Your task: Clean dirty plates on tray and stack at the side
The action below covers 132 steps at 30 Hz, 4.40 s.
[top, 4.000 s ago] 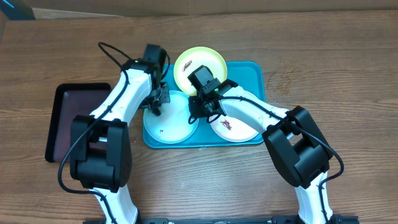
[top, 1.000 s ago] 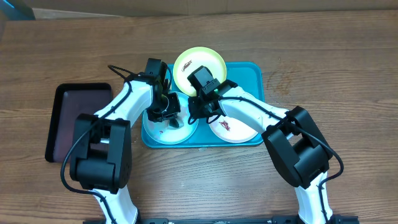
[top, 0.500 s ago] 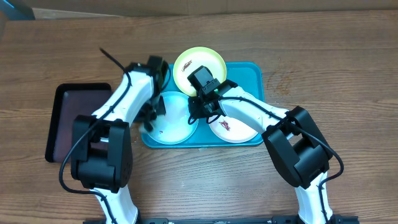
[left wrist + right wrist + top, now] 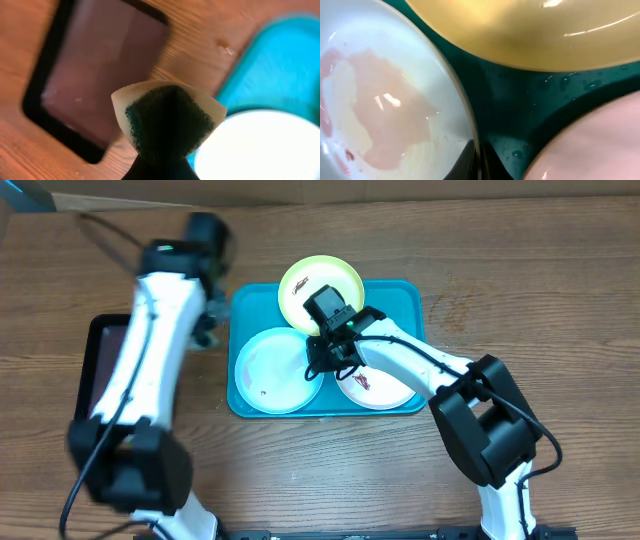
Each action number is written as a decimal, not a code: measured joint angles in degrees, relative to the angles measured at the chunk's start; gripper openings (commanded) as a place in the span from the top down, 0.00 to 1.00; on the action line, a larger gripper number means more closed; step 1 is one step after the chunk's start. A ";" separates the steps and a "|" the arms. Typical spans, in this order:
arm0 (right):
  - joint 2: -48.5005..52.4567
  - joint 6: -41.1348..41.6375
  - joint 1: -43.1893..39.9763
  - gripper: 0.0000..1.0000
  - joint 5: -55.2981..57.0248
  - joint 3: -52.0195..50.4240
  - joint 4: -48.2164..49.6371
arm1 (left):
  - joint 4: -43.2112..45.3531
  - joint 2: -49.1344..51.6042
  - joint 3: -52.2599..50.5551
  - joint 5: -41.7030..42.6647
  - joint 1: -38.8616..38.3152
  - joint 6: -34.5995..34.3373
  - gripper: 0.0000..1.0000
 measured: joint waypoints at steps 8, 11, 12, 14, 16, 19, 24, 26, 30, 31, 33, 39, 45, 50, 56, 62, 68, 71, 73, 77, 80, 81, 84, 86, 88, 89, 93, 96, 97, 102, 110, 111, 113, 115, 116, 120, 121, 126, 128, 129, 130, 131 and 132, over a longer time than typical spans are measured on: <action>-5.31 -2.97 0.04 0.96 4.81 3.02 -5.07 | 3.17 -2.99 -0.33 11.96 15.82 6.45 0.96; -6.03 -3.87 0.04 0.96 9.03 6.91 -10.21 | 5.25 -2.89 -2.73 15.43 18.71 8.02 0.96; -6.10 -4.11 0.04 0.96 10.64 8.31 -11.78 | 6.34 -2.82 -3.82 16.31 19.47 8.26 0.96; -6.12 -4.74 0.04 0.96 13.64 10.95 -14.53 | 8.02 -2.64 -6.32 17.86 20.79 8.96 0.96; -6.12 -5.18 0.04 0.96 15.43 13.00 -16.79 | 9.55 -2.34 -8.94 19.45 21.92 9.38 0.96; -6.23 -5.73 0.04 0.96 17.14 15.26 -18.23 | 10.38 -1.81 -11.32 22.88 22.73 10.60 0.96; -6.38 -5.11 0.04 0.96 15.61 15.54 -17.68 | 10.78 -1.70 -11.52 31.52 22.56 14.16 0.96; -6.38 -4.46 0.04 0.96 13.68 15.17 -16.37 | 10.78 -1.70 -11.52 34.36 22.21 15.61 0.96; -6.32 -2.45 0.04 0.96 10.75 13.07 -13.60 | 10.73 -1.70 -11.52 37.53 21.16 17.07 0.96; -6.12 -1.55 0.04 0.96 10.34 12.26 -13.05 | 10.73 -1.70 -11.52 38.05 20.94 17.22 0.96; -5.29 -0.07 0.04 0.96 9.22 10.86 -11.96 | 10.73 -1.70 -11.52 39.45 20.20 18.27 0.96; 0.20 3.19 0.04 0.96 5.16 8.46 -8.28 | 10.80 -1.70 -11.52 41.99 17.00 20.22 0.96; 2.01 6.73 0.04 0.96 2.67 7.02 -6.19 | 10.80 -1.70 -11.52 42.21 10.38 22.75 0.96; 3.17 8.07 0.04 0.96 2.29 7.02 -4.07 | 11.15 -1.70 -12.20 40.74 4.87 22.49 0.96; 5.22 12.07 0.07 0.96 2.45 7.02 -3.06 | 12.55 -1.16 -14.60 38.42 1.27 21.79 0.96; 6.14 14.16 0.04 0.96 2.56 7.06 -3.26 | 15.19 2.03 -17.46 37.81 -0.13 20.28 0.96; 6.14 14.43 0.04 0.96 2.38 7.08 -3.52 | 17.05 3.76 -18.64 37.38 -0.22 19.63 0.96; 6.14 14.40 0.04 0.96 2.12 7.08 -3.56 | 17.92 3.76 -18.64 37.35 -0.22 19.63 0.96; 6.14 14.43 0.04 0.96 1.68 7.08 -3.56 | 18.29 3.76 -18.64 37.38 -0.22 19.63 0.96; 6.14 14.45 -0.02 0.96 1.01 7.06 -3.34 | 20.87 3.76 -19.12 37.40 -0.35 19.58 0.96; 6.19 14.67 0.00 0.96 0.42 7.06 -2.56 | 24.37 3.76 -21.53 37.35 -1.09 18.47 0.96; 6.25 14.80 0.00 0.96 0.33 7.06 -2.27 | 26.10 3.76 -23.02 37.33 -1.66 17.75 0.96; 6.25 14.88 -0.02 0.96 0.20 7.06 -2.14 | 30.91 3.80 -27.12 36.39 -3.91 14.82 0.96; 6.25 14.97 0.00 0.96 0.17 7.06 -2.29 | 33.46 3.91 -29.35 35.52 -5.14 12.98 0.96; 6.25 15.02 0.00 0.96 0.15 7.06 -2.36 | 35.85 4.02 -31.36 34.77 -6.16 11.74 0.96; 6.25 15.04 0.00 0.96 0.20 7.06 -2.38 | 36.59 4.09 -32.09 34.25 -6.36 11.37 0.96; 6.27 15.04 -0.02 0.96 0.22 7.06 -2.32 | 40.06 4.11 -34.64 30.95 -6.45 10.16 0.96; 6.34 15.06 0.00 0.96 0.22 7.06 -2.36 | 43.28 3.21 -36.61 29.22 -6.71 9.84 0.96; 6.34 15.04 0.00 0.96 0.22 7.06 -2.34 | 44.50 2.84 -37.38 28.33 -6.73 9.68 0.96; 6.34 15.06 0.00 0.96 0.26 7.06 -2.51 | 45.90 1.62 -38.91 20.06 -6.69 9.09 0.96; 6.34 15.04 0.31 0.96 -0.81 7.06 -2.49 | 42.47 1.66 -37.94 4.98 -6.82 9.14 0.96; 6.34 15.06 0.68 0.96 -1.22 7.06 -2.51 | 41.16 1.79 -37.38 3.91 -6.82 9.11 0.96; 6.34 15.06 1.29 0.96 -1.53 7.06 -2.51 | 38.88 1.95 -36.24 2.10 -6.82 9.11 0.96; 6.34 15.04 1.49 0.96 -1.53 7.06 -2.58 | 37.22 1.99 -34.77 0.61 -6.80 9.14 0.96; 6.34 15.04 1.46 0.96 -1.40 7.06 -2.67 | 36.98 1.99 -33.97 0.46 -6.69 9.16 0.96; 6.34 15.02 0.85 0.96 -1.03 7.06 -3.02 | 38.56 1.99 -30.84 4.87 -5.75 10.73 0.96; 6.34 15.02 0.72 0.96 -1.03 7.06 -3.02 | 39.23 1.99 -30.45 7.74 -5.40 11.58 0.96; 6.34 15.02 0.63 0.96 -0.83 7.06 -3.02 | 39.74 1.99 -30.18 20.79 -5.20 14.14 0.96; 6.34 15.02 0.63 0.96 -0.83 7.06 -2.99 | 39.41 1.99 -30.18 24.85 -5.66 14.67 0.96; 6.34 15.02 0.63 0.96 -0.83 7.06 -3.02 | 39.04 1.99 -30.18 26.16 -5.92 14.91 0.96; 6.34 14.99 0.63 0.96 -0.83 7.06 -2.99 | 38.66 2.01 -30.18 27.45 -6.27 15.08 0.96; 6.34 15.02 0.63 0.96 -0.83 7.06 -3.02 | 38.40 2.05 -30.18 28.28 -6.62 15.19 0.96; 6.34 14.99 0.63 0.96 -0.85 7.06 -2.99 | 38.21 2.16 -30.18 28.72 -6.86 15.19 0.96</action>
